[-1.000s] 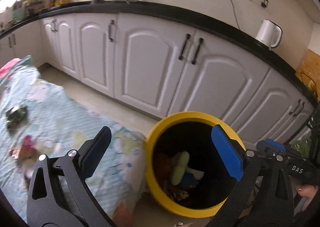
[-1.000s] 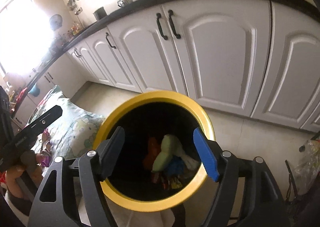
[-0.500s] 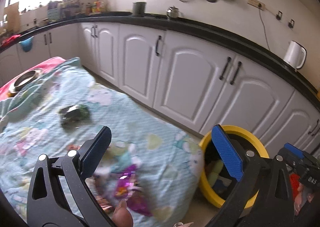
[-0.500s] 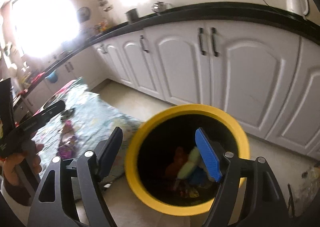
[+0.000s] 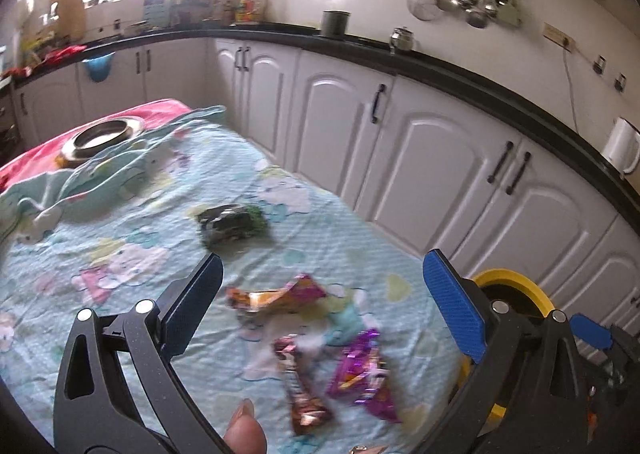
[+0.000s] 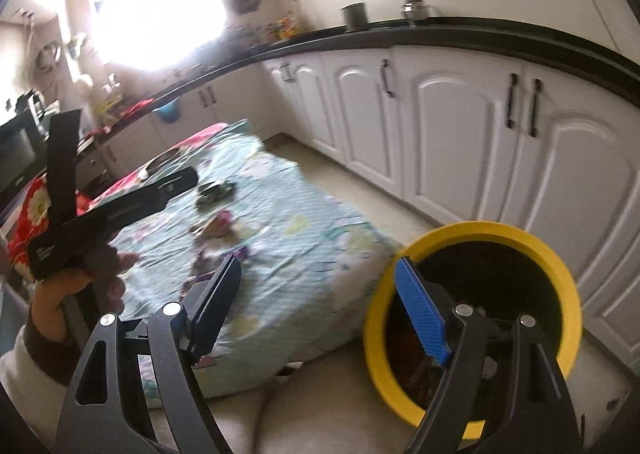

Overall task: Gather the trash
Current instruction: 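Grasp the orange candy wrapper with the left tool while the right tool grasps the purple snack bag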

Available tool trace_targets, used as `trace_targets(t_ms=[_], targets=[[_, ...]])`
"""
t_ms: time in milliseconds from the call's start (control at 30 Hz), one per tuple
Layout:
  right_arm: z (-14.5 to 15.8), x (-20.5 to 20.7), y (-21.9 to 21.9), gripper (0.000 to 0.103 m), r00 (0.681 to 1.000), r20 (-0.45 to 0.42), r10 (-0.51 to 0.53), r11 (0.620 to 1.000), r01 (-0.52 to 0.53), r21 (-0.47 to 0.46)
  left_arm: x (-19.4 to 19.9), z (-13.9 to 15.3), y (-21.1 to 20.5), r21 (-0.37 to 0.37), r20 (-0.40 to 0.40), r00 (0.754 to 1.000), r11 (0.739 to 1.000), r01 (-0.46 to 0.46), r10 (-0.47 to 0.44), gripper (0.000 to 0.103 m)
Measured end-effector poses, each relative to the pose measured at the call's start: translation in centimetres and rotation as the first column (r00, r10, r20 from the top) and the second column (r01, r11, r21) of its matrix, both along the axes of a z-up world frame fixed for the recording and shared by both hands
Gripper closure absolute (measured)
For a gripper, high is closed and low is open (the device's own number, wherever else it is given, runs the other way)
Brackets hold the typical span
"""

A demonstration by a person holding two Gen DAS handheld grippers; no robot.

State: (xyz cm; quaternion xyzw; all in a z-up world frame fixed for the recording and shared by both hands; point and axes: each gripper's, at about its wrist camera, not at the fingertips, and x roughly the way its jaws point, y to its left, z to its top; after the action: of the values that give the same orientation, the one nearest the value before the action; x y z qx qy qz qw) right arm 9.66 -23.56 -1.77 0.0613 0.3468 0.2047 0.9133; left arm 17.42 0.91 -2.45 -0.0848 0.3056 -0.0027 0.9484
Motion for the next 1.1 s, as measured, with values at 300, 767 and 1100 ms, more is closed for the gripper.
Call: trace_targets(t_ms=[300, 767, 1100], targets=[[-1.6, 0.8, 6.1, 0.026, 0.988, -0.045, 0.15, 0.988, -0.151, -0.025, 0.0, -1.3, 5.2, -0.024, -0.036, 0.996, 0.996, -0.081, 0.08, 0.011], [-5.3, 2.7, 11.9, 0.036, 0.961, -0.144, 0.237, 0.967, -0.247, -0.058, 1.0, -5.3, 8.4, -0.145, -0.154, 0.988, 0.988, -0.053, 0.03, 0.045], [-7.2, 3.7, 12.1, 0.062, 0.946, -0.207, 0.25, 0.965, -0.262, -0.032, 2.0, -7.9, 8.1, -0.312, -0.216, 0.975, 0.95, -0.012, -0.059, 0.059]])
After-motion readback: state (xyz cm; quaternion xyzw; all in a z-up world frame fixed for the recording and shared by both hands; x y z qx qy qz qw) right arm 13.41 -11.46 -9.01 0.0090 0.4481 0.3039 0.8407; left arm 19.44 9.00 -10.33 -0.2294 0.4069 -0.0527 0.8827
